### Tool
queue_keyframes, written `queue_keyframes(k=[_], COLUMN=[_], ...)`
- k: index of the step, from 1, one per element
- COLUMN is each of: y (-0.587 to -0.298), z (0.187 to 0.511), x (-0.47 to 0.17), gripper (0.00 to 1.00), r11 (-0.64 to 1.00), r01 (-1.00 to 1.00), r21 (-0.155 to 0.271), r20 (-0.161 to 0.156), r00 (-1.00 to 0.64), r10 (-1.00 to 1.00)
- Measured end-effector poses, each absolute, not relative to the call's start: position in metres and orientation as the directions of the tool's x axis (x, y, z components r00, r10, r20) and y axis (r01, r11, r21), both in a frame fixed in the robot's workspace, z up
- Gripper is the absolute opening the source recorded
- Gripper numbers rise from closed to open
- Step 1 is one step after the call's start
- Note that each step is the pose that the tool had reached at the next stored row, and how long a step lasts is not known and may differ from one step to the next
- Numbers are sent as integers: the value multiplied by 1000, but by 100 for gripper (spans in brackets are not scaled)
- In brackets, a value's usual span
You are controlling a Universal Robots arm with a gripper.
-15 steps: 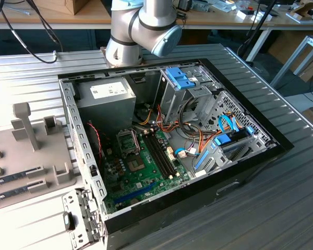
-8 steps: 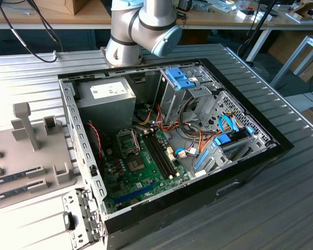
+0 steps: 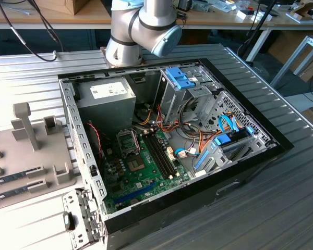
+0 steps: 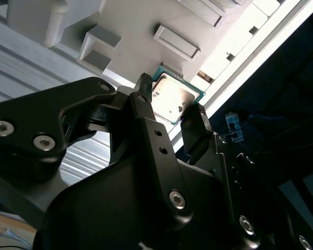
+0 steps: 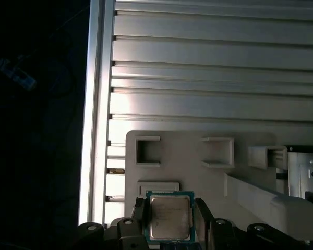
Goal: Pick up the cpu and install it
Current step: 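Pick up the cpu and move it towards the insertion slot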
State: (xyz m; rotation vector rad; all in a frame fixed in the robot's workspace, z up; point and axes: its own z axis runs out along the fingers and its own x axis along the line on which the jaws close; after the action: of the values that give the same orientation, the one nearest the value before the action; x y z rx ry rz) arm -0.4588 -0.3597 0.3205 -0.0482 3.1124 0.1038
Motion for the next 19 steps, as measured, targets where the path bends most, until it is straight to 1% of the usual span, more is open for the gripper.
queue_keyframes(k=[19], y=[-360], z=[333], x=[-459], gripper=[47], r11=[997], r01=[-32], r21=[66], r20=[-28], r00=[-999], r10=[-30])
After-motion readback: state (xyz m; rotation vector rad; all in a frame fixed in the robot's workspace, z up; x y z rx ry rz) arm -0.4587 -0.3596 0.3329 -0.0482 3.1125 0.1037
